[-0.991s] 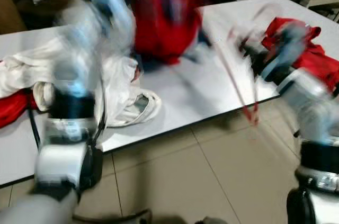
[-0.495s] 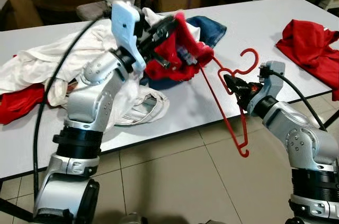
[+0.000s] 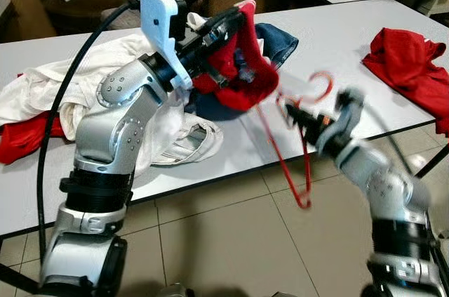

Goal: Hang hanger

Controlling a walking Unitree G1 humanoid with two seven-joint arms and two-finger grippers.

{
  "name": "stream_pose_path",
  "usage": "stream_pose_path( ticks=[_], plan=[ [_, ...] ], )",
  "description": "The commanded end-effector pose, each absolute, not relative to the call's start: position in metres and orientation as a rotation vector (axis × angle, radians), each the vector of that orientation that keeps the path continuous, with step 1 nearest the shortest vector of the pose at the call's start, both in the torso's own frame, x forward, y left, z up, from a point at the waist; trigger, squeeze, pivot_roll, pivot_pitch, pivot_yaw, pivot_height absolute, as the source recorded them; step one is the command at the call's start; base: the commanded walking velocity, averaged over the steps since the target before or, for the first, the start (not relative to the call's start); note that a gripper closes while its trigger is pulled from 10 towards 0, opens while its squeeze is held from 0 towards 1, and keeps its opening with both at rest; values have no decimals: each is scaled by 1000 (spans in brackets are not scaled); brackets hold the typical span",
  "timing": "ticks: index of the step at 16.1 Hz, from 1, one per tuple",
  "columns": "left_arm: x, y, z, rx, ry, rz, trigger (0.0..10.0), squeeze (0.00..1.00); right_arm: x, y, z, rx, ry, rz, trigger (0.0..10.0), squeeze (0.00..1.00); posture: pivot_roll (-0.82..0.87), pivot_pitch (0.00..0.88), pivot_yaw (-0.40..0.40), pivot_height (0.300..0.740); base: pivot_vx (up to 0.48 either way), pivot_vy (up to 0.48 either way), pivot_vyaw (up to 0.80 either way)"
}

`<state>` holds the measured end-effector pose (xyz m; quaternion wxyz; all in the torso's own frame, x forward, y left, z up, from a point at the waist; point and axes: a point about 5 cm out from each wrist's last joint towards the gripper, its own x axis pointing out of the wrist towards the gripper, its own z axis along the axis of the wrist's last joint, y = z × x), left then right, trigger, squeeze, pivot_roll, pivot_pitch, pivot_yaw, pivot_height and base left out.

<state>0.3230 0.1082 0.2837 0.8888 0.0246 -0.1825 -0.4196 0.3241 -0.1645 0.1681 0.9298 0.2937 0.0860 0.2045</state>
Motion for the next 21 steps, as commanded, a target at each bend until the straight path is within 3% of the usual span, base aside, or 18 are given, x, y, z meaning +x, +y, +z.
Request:
stream_pose_path(
  ticks=[1, 5, 9, 11, 13, 15, 19, 21],
  plan=[
    [324, 114, 272, 136, -309, -838, 0, 0, 330, -176, 192, 689, 27, 378, 10000, 0, -112, 0, -25, 740, 0, 0, 0],
    [318, 120, 231, 257, -112, -863, 0, 0, 336, -180, 209, 1032, -152, 323, 10000, 0, -107, 0, -26, 740, 0, 0, 0],
    [290, 93, 225, 153, -94, -1151, 0, 0, 358, -162, 210, 1322, -219, 304, 10000, 0, -114, 0, -4, 740, 0, 0, 0],
    [286, 88, 228, 130, -112, -1189, 0, 0, 362, -154, 213, 1326, -206, 322, 10000, 0, -111, 0, -5, 740, 0, 0, 0],
    [276, 78, 246, -24, -167, -1260, 0, 0, 369, -133, 210, 1261, -155, 330, 10000, 0, -104, 0, -7, 740, 0, 0, 0],
    [267, 78, 248, -60, -150, -1331, 0, 0, 373, -131, 209, 1304, -170, 303, 10000, 0, -104, 0, -5, 740, 0, 0, 0],
    [254, 89, 222, 61, 38, -1419, 0, 0, 381, -146, 213, 1460, -232, 213, 10000, 0, -100, 0, -3, 740, 0, 0, 0],
    [271, 86, 212, 156, 35, -1279, 0, 0, 383, -138, 221, 1553, -236, 260, 10000, 0, -98, 0, -3, 740, 0, 0, 0]
  ],
)
